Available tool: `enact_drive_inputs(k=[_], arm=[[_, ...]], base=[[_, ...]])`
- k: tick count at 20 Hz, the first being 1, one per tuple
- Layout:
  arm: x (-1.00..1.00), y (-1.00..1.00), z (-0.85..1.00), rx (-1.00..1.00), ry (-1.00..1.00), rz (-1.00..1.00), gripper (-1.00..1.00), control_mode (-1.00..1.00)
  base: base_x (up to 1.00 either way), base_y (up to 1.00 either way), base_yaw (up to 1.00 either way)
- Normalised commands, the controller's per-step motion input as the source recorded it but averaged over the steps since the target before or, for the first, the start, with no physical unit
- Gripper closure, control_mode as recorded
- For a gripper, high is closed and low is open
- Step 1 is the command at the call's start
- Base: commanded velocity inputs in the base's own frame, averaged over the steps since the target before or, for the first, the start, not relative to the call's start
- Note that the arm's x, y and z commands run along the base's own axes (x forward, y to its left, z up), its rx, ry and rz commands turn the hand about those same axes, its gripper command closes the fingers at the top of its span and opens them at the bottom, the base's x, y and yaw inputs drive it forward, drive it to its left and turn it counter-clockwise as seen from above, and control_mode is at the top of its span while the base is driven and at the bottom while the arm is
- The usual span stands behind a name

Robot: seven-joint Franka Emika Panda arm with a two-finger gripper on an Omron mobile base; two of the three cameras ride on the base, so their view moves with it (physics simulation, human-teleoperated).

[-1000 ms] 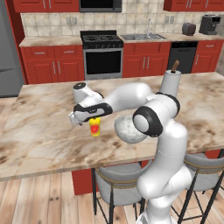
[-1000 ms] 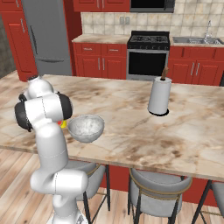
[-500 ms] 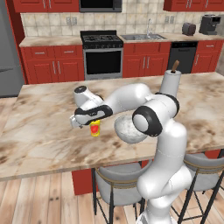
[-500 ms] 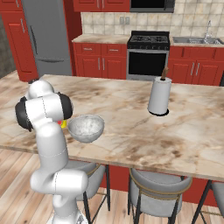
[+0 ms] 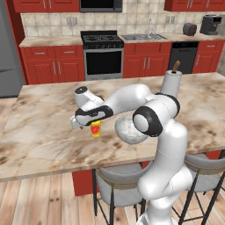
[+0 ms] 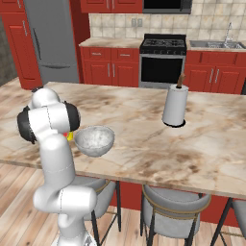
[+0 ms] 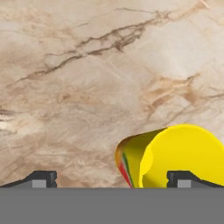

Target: Place the cup inside the bowl on the dining table and move the bowl to any counter.

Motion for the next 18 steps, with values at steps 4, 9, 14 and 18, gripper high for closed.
enact_drive_inputs(k=[4, 9, 14, 18], arm=[[0.09, 0.0, -0.13, 0.0, 0.0, 0.01, -1.0, -1.0], [0.06, 0.0, -0.09, 0.0, 0.0, 0.01, -1.0, -1.0], [0.05, 0.0, -0.08, 0.0, 0.0, 0.01, -1.0, -1.0], [0.03, 0.0, -0.05, 0.0, 0.0, 0.01, -1.0, -1.0]], base=[[0.0, 0.0, 0.0], [0.0, 0.0, 0.0], [0.0, 0.0, 0.0], [0.0, 0.0, 0.0]])
